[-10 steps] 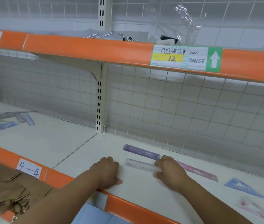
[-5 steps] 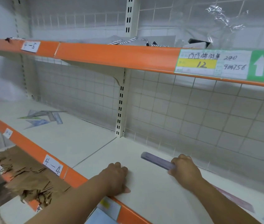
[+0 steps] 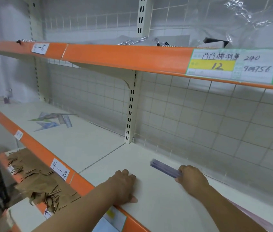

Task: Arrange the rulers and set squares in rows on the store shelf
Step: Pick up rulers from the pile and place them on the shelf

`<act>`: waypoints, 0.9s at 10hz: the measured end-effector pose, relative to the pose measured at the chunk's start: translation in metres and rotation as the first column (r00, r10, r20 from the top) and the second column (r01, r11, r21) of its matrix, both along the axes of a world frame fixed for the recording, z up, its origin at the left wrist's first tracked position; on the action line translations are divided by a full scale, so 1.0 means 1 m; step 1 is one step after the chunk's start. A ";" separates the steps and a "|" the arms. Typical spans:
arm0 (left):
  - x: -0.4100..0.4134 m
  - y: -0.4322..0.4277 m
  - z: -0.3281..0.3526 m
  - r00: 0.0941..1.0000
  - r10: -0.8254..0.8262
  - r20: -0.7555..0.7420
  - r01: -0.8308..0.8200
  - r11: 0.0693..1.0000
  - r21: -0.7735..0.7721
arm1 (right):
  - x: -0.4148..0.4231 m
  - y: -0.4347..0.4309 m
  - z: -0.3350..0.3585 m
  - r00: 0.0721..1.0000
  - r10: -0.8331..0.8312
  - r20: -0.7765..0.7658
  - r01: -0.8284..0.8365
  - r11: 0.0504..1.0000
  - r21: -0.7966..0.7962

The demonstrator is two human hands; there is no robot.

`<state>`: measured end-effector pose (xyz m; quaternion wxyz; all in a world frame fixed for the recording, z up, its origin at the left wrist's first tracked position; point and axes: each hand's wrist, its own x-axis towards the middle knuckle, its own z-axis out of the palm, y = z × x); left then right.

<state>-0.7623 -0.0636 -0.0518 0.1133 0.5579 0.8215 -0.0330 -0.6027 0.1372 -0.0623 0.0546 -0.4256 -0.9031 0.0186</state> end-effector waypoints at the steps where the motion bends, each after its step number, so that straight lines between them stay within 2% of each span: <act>1: -0.001 -0.001 0.000 1.000 -0.002 0.005 0.002 1.000 0.007 | -0.001 0.001 0.000 1.000 0.009 -0.005 -0.009 1.000 -0.005; 5: 0.000 -0.001 0.001 1.000 0.004 0.010 -0.004 1.000 0.005 | -0.002 -0.002 -0.003 0.996 0.048 0.073 -0.049 0.999 0.017; 6: 0.000 -0.002 0.001 1.000 0.003 0.013 -0.003 1.000 0.012 | -0.001 -0.006 -0.001 0.999 0.029 0.033 -0.028 1.000 -0.014; 8: -0.001 -0.002 -0.001 1.000 -0.005 -0.003 0.005 1.000 0.019 | 0.001 -0.035 0.001 0.995 0.036 -0.096 -0.026 0.994 0.106; 9: -0.001 -0.001 -0.002 1.000 -0.002 -0.001 0.002 1.000 0.016 | 0.002 -0.061 0.006 0.991 0.065 -0.119 -0.059 0.997 0.056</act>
